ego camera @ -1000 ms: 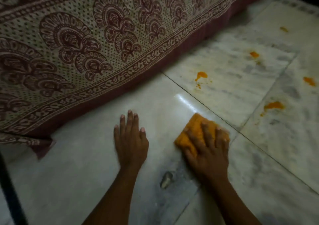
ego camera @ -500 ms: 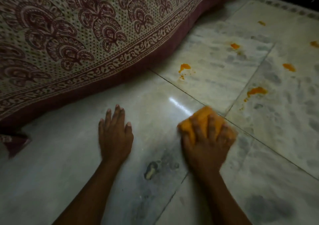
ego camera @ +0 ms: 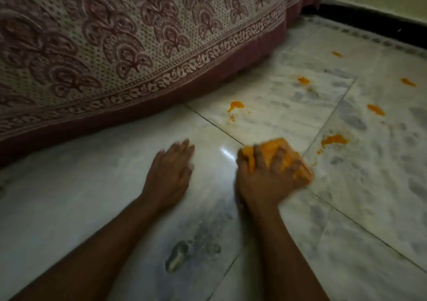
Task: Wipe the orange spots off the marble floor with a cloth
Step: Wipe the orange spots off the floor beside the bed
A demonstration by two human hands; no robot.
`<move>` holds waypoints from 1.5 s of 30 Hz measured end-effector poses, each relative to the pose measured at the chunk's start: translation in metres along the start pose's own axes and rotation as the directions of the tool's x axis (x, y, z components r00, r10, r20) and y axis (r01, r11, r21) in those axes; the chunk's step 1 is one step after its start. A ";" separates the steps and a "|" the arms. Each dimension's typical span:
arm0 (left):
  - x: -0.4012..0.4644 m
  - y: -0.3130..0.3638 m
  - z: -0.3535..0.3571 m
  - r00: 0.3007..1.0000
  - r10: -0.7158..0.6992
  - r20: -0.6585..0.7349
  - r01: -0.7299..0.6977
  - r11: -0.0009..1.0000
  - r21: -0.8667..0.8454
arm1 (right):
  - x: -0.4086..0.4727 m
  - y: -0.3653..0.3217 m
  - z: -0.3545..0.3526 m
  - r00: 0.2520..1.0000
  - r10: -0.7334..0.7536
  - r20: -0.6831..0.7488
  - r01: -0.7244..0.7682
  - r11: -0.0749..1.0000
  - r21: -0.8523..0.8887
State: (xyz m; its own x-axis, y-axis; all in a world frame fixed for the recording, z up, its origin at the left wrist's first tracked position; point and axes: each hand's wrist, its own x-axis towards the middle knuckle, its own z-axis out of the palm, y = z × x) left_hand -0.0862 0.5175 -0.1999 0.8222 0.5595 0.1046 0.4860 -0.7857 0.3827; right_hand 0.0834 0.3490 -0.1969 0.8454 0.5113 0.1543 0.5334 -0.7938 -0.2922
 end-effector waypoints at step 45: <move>0.042 0.018 0.011 0.933 -0.326 -0.154 0.347 0.927 0.145 | 0.143 -0.109 0.059 0.871 -0.478 0.116 0.477 0.878 0.035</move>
State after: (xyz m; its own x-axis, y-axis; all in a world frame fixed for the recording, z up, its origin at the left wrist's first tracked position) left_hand -0.0392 0.5240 -0.1988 0.5633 0.8184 0.1139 0.7786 -0.5719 0.2582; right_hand 0.1451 0.5279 -0.1983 0.4785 0.8626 0.1645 0.8707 -0.4419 -0.2158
